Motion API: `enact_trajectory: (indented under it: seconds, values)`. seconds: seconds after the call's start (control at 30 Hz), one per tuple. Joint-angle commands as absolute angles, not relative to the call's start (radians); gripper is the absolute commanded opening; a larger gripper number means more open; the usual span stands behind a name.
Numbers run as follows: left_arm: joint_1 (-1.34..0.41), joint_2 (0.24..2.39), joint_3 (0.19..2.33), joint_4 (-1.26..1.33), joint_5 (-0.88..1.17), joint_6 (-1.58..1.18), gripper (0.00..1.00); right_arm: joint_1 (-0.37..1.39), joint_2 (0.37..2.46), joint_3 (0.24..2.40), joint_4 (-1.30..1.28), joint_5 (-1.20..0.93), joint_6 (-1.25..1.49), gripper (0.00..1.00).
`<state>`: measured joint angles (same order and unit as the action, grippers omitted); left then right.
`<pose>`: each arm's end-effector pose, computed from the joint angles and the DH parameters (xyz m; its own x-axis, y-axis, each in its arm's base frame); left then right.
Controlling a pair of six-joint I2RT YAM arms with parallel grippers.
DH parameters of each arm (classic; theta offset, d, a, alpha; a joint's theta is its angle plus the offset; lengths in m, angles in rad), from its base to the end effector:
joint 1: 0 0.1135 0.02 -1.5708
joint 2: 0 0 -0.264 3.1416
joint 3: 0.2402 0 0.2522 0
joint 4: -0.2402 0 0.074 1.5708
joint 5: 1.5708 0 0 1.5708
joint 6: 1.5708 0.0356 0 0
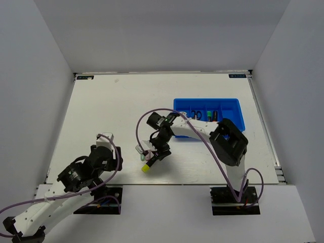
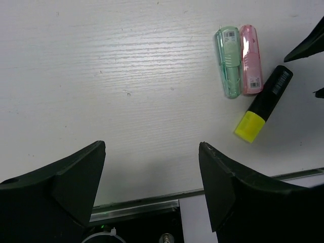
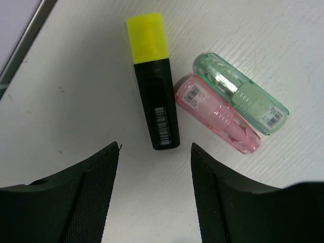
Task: Sort the stationery into containers
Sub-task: Pick up the pen from the center of the board.
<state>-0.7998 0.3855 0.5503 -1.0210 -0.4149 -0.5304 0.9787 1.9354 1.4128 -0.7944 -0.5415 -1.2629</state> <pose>0.0640 -0.0452 0.2316 -0.6930 0.0489 -0.7193 0.1411 0.9876 -0.0689 0.1983 0.3277 0.1887 0.5827 -0.5969 -0.5515 -0.7522 -0.6530 -0.0881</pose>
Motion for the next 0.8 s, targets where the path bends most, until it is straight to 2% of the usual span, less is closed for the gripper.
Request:
enact_trajectory:
  seconds: [0.0, 0.33, 0.57, 0.6, 0.77]
  values:
    - [-0.792, 0.347, 0.543, -1.038, -0.449, -0.555, 0.84, 0.997, 1.980, 1.454, -0.790, -0.529, -1.256, 0.62]
    - [-0.793, 0.226, 0.540, -1.071, -0.522, -0.591, 0.87, 1.034, 2.040, 1.412, -0.712, -0.448, -1.190, 0.56]
    - [-0.792, 0.206, 0.541, -1.078, -0.529, -0.595, 0.87, 1.074, 2.046, 1.338, -0.589, -0.308, -1.103, 0.41]
    - [-0.793, 0.206, 0.541, -1.078, -0.529, -0.597, 0.87, 1.080, 2.043, 1.306, -0.581, -0.278, -1.091, 0.36]
    - [-0.792, 0.187, 0.541, -1.077, -0.529, -0.600, 0.87, 1.092, 1.994, 1.200, -0.462, -0.200, -1.017, 0.24]
